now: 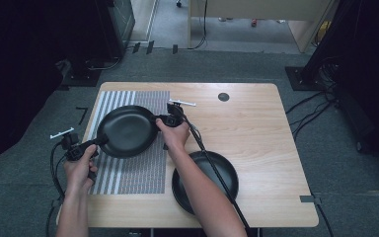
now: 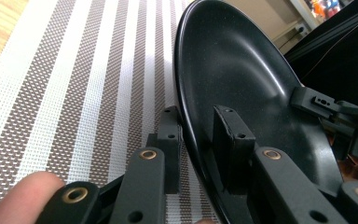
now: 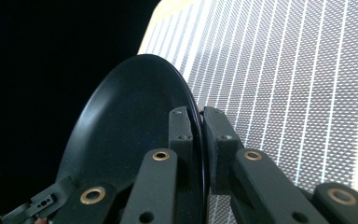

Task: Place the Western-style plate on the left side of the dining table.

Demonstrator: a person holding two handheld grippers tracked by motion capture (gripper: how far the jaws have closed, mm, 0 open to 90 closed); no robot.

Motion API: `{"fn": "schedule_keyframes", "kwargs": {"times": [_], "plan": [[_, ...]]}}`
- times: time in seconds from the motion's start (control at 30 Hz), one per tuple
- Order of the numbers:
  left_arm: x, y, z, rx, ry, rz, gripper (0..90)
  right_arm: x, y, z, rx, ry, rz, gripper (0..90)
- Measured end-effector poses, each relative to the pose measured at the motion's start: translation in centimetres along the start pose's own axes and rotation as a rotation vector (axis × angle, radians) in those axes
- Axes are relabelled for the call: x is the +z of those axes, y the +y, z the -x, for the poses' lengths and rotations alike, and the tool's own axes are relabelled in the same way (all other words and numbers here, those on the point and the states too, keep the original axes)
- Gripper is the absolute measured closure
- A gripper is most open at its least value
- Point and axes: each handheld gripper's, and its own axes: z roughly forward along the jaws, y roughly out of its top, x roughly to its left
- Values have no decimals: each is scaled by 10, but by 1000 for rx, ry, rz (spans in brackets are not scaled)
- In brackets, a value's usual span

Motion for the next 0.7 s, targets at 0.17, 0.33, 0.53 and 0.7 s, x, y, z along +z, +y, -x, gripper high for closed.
{"fn": "schedule_keyframes", "kwargs": {"times": [0.17, 0.33, 0.53, 0.7], "plan": [[5, -1, -2, -11, 14, -8, 736, 8, 2, 6, 4, -15, -12, 828], [10, -2, -8, -29, 28, -12, 735, 15, 3, 9, -1, -22, -18, 827], [15, -2, -16, -52, 37, -16, 731, 24, 4, 8, -21, -32, -25, 829], [20, -2, -18, -58, 37, -19, 731, 29, 5, 10, -23, -44, -20, 827]]}}
